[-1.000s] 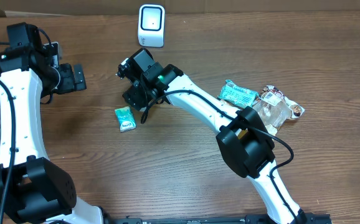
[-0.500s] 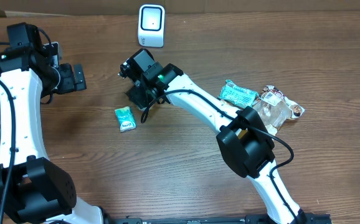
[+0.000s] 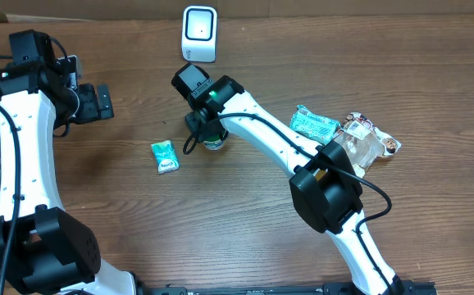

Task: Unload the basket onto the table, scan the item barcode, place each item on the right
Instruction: 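Lower the right gripper and grasp the green-lidded jar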

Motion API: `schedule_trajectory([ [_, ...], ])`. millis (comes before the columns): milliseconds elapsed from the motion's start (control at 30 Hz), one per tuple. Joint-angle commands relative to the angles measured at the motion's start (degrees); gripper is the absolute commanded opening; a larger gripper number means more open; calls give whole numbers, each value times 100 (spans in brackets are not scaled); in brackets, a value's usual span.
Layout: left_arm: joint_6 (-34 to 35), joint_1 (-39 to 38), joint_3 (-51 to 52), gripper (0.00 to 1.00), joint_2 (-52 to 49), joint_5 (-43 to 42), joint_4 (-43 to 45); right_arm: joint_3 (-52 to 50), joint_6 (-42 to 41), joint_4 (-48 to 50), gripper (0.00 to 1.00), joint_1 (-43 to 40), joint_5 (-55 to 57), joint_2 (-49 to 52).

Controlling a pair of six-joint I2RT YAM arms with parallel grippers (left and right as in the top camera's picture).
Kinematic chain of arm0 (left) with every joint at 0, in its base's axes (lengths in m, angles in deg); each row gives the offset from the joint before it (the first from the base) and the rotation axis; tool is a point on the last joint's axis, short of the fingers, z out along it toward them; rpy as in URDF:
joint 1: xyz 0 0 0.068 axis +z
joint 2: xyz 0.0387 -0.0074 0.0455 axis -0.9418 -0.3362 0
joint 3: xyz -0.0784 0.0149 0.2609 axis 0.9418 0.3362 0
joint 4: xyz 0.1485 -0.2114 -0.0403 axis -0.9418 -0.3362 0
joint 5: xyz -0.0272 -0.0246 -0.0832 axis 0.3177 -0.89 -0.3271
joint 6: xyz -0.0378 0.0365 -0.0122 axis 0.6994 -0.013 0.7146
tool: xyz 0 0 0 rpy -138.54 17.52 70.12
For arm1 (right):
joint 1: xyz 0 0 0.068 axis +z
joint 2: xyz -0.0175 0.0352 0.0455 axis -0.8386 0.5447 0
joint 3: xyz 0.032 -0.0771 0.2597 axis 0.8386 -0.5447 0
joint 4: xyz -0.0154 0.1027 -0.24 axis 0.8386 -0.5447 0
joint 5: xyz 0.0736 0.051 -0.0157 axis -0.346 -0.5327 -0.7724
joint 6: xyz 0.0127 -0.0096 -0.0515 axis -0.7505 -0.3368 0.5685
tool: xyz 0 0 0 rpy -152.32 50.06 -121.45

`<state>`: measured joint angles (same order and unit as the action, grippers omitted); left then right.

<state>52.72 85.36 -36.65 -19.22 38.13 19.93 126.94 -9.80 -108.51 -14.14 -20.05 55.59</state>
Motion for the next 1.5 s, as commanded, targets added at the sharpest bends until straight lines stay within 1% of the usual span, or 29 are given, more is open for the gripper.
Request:
schedule_trajectory([
  [0,-129,-2,-90,100,2,-2,7,116,-334,-94,68,-28,149,-151],
  [200,-129,-20,-90,100,2,-2,7,195,-361,-570,70,-116,125,-254],
  [300,-129,-20,-90,100,2,-2,7,562,-494,-1047,70,-160,120,-254],
  [367,-129,-20,-90,100,2,-2,7,986,-516,-1366,70,-179,-22,-254],
  [433,-129,-20,-90,100,2,-2,7,1211,-527,-1462,71,-181,-26,-254],
  [500,-129,-20,-90,100,2,-2,7,1344,-439,-1469,72,-179,-26,-254],
  [567,-129,-20,-90,100,2,-2,9,1349,70,-1449,73,-179,-101,-251],
  [667,-129,-20,-90,100,2,-2,9,1263,774,-1410,75,-179,-540,-251],
  [733,-129,-20,-90,100,2,-2,9,1239,1161,-1412,79,-179,-557,-251],
  [800,-129,-17,-90,100,2,-2,7,1200,1388,-1414,85,-179,-546,-251],
  [833,-129,-17,-90,100,2,-2,9,1191,1506,-1432,86,-179,-522,-251],
  [933,-129,-17,-90,100,2,-2,9,1187,1672,-1471,89,-179,-284,-240],
  [1100,-129,-31,-90,100,2,-2,7,1143,1762,-1405,89,-179,-181,-236],
  [1367,-129,-31,-90,100,2,-2,7,455,1801,-953,89,-179,-151,-236],
  [1467,-129,-31,-90,100,2,-2,7,308,1799,-828,85,-197,-133,-234],
])
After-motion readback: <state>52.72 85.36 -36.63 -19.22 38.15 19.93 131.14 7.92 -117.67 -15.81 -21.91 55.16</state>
